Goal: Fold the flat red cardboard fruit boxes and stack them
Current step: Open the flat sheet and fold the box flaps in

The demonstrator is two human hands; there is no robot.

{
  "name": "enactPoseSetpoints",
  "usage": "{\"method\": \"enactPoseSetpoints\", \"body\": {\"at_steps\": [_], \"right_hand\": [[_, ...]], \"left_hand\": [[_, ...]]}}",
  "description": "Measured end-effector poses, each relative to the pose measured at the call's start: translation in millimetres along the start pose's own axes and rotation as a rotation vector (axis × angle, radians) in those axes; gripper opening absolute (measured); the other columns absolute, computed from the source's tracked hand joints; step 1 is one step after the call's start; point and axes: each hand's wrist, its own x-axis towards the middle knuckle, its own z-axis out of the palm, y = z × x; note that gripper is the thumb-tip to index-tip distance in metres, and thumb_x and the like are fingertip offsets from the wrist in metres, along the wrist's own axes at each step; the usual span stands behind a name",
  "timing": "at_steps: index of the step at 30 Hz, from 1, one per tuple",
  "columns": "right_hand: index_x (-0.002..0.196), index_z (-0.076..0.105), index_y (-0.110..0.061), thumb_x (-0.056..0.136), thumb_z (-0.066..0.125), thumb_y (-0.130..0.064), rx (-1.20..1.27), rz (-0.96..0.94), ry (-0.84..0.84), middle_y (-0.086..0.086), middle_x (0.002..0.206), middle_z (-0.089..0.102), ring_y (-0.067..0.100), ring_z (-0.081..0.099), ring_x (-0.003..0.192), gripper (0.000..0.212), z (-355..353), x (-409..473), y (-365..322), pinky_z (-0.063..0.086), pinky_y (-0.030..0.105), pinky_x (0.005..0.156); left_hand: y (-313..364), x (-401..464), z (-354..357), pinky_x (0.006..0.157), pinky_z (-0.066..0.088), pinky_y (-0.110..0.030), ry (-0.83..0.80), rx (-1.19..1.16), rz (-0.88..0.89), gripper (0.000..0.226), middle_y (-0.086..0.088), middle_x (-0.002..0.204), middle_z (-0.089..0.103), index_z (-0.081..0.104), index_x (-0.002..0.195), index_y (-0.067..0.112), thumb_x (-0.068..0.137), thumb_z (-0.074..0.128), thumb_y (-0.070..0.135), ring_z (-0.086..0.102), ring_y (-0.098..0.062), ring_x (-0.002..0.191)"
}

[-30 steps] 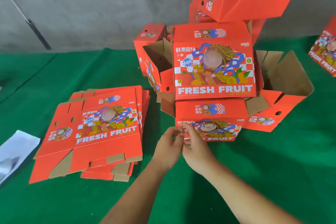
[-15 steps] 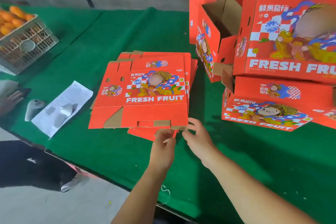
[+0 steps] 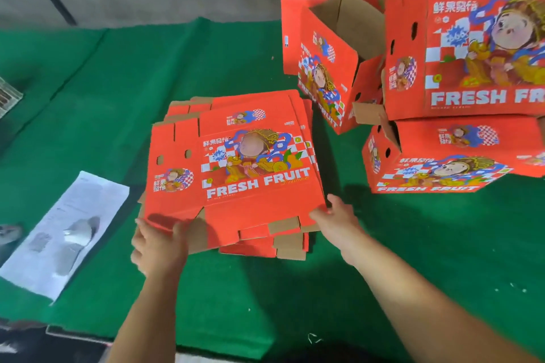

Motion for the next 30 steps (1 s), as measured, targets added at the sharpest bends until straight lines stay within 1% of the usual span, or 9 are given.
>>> {"method": "enactPoseSetpoints", "body": {"at_steps": [6,9,12,16,18,19,21,26,30], "right_hand": [[0.114,0.063,-0.029,0.091,0.056,-0.043,-0.097,0.047,0.119,0.007,0.117,0.047,0.033,0.052,0.113,0.027,12.7,-11.2,-0.8,0.051,0.049,0.098],[0.111,0.062,-0.027,0.090,0.055,-0.042,-0.113,0.062,0.189,0.006,0.114,0.048,0.034,0.049,0.112,0.026,8.1,-13.8,0.9,0.051,0.049,0.094],[0.112,0.055,-0.028,0.089,0.062,-0.038,-0.061,-0.003,0.296,0.003,0.113,0.048,0.030,0.048,0.111,0.026,1.5,-16.6,3.4,0.048,0.045,0.090],[0.114,0.046,-0.023,0.095,0.068,-0.026,0.306,-0.214,0.343,0.003,0.111,0.059,0.022,0.061,0.102,0.029,-11.9,-28.9,4.9,0.048,0.035,0.076],[0.115,0.047,-0.026,0.097,0.068,-0.026,0.332,-0.295,0.322,-0.004,0.102,0.067,0.009,0.066,0.089,0.027,-23.5,-36.4,1.1,0.045,0.030,0.067],[0.116,0.050,-0.026,0.097,0.069,-0.025,0.325,-0.331,0.311,-0.005,0.098,0.069,0.003,0.067,0.082,0.027,-28.0,-39.1,-1.8,0.046,0.028,0.065],[0.115,0.054,-0.025,0.096,0.070,-0.021,0.325,-0.384,0.248,-0.003,0.095,0.071,0.000,0.068,0.073,0.025,-37.0,-48.6,-4.8,0.047,0.021,0.061],[0.115,0.055,-0.025,0.097,0.067,-0.014,0.414,-0.404,0.119,-0.002,0.087,0.072,-0.004,0.060,0.056,0.024,-77.1,-74.9,9.8,0.042,0.022,0.058],[0.116,0.061,-0.035,0.098,0.065,-0.007,0.416,-0.419,0.138,-0.016,0.088,0.074,-0.006,0.062,0.065,0.033,-150.5,-91.7,37.5,0.042,0.015,0.051]], "left_hand": [[-9.4,34.1,-17.0,0.111,0.031,-0.056,-0.072,0.082,-0.049,0.068,-0.025,0.137,0.044,0.056,0.132,0.024,0.073,0.041,0.055,0.037,-0.046,0.130],[-10.7,24.1,-9.5,0.114,0.027,-0.055,-0.089,0.051,-0.015,0.057,-0.017,0.142,0.035,0.050,0.132,0.026,0.085,0.055,0.060,0.032,-0.041,0.129],[-13.3,5.5,-1.4,0.114,0.020,-0.054,-0.082,0.008,0.018,0.070,-0.012,0.150,0.025,0.040,0.140,0.026,0.086,0.060,0.067,0.028,-0.036,0.131],[-15.6,-19.3,-0.9,0.117,0.020,-0.055,-0.103,-0.072,-0.056,0.086,-0.019,0.150,0.035,0.040,0.146,0.018,0.082,0.049,0.075,0.033,-0.038,0.138],[-11.8,-29.9,-1.8,0.111,0.039,-0.052,-0.221,-0.340,-0.057,0.081,-0.024,0.128,0.056,0.051,0.128,0.004,0.080,0.050,0.070,0.059,-0.037,0.120],[-7.1,-40.0,-4.3,0.096,0.051,-0.046,-0.294,-0.506,-0.025,0.074,-0.025,0.111,0.059,0.052,0.116,0.001,0.081,0.050,0.066,0.070,-0.030,0.096],[5.4,-69.8,-9.1,0.071,0.046,-0.036,-0.378,-0.617,0.065,0.056,-0.028,0.097,0.061,0.054,0.104,0.007,0.088,0.048,0.061,0.065,-0.020,0.063],[26.7,-144.5,6.7,0.078,0.039,-0.033,-0.591,-0.612,0.146,0.052,0.006,0.097,0.078,0.070,0.094,0.034,0.064,0.043,0.066,0.069,-0.005,0.080],[21.5,-194.0,17.3,0.096,0.041,-0.038,-0.727,-0.484,0.168,0.073,0.013,0.122,0.072,0.068,0.119,0.039,0.055,0.055,0.072,0.063,-0.009,0.112]]}}
